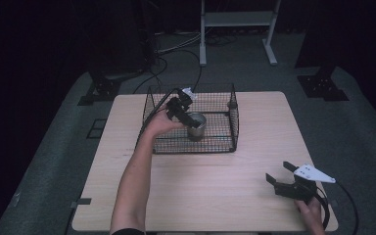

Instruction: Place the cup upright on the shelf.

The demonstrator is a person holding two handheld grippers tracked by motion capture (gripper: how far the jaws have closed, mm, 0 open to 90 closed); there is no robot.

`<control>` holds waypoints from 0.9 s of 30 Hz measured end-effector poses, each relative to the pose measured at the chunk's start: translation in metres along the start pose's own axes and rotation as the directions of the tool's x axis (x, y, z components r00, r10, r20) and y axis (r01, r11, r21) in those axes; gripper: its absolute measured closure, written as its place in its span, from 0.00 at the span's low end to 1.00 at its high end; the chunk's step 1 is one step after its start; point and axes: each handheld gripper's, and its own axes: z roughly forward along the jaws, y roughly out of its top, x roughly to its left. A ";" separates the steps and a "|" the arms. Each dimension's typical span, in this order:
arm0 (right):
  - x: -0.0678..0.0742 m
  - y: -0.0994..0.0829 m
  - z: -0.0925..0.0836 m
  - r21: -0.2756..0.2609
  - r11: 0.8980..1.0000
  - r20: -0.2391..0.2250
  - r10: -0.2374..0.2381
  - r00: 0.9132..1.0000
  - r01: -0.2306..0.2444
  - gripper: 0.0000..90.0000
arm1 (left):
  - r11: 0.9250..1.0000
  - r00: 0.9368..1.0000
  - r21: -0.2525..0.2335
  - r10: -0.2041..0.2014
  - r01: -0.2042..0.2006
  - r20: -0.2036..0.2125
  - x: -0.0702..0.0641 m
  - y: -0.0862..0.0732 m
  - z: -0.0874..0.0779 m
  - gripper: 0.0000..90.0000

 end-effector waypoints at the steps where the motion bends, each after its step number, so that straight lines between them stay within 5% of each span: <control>1: 0.000 0.000 0.000 0.000 1.000 0.000 0.000 1.000 0.000 0.15 | 1.000 1.000 -0.004 0.002 -0.002 -0.002 0.000 0.000 -0.002 0.06; 27: 0.001 0.000 0.000 0.003 1.000 0.013 0.001 1.000 -0.001 0.15 | 0.995 0.997 -0.069 0.077 -0.077 -0.003 -0.036 0.001 -0.047 0.07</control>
